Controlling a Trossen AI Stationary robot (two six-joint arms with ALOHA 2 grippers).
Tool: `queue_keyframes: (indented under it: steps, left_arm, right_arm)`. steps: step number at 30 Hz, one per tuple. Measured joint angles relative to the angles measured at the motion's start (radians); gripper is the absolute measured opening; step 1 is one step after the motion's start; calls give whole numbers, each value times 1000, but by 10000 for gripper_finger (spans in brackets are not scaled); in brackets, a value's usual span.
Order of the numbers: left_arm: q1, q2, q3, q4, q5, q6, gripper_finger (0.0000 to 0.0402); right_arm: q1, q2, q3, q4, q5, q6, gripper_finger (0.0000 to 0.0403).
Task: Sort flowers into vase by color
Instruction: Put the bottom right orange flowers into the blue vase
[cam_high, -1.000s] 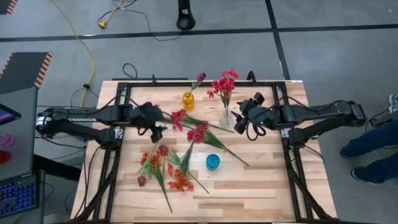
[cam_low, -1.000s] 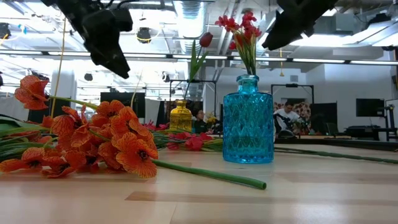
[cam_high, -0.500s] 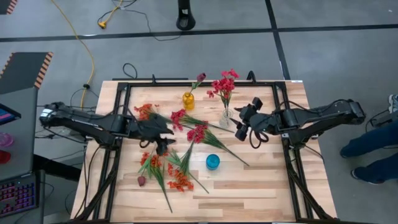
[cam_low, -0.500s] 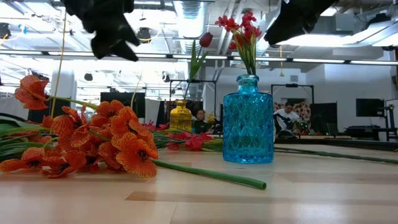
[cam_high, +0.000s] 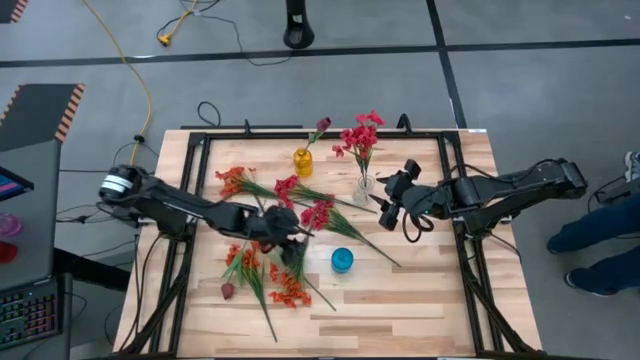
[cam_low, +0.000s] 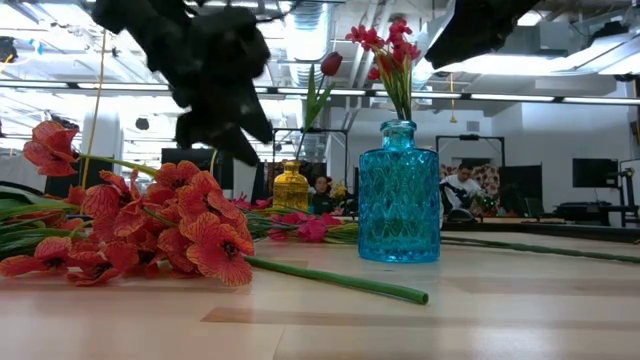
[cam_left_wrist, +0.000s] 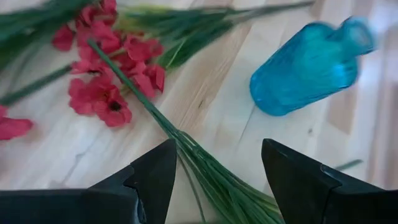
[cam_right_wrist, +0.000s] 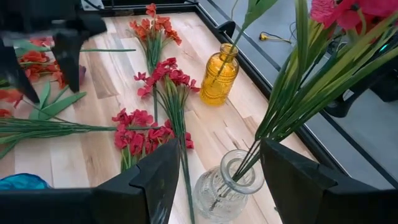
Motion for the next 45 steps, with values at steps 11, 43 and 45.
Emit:
queue_keyframes:
  steps: [11,43,45]
  left_arm:
    - [-3,217,151,-130,-1,-62,224]
    - [-48,293,151,-198,-15,-131,224]
    - [-48,312,154,-182,-9,-130,224]
  right_arm:
    - [0,0,0,-2,-1,0,250]
    - [5,0,0,-1,-3,0,250]
    - [5,0,0,1,-3,0,250]
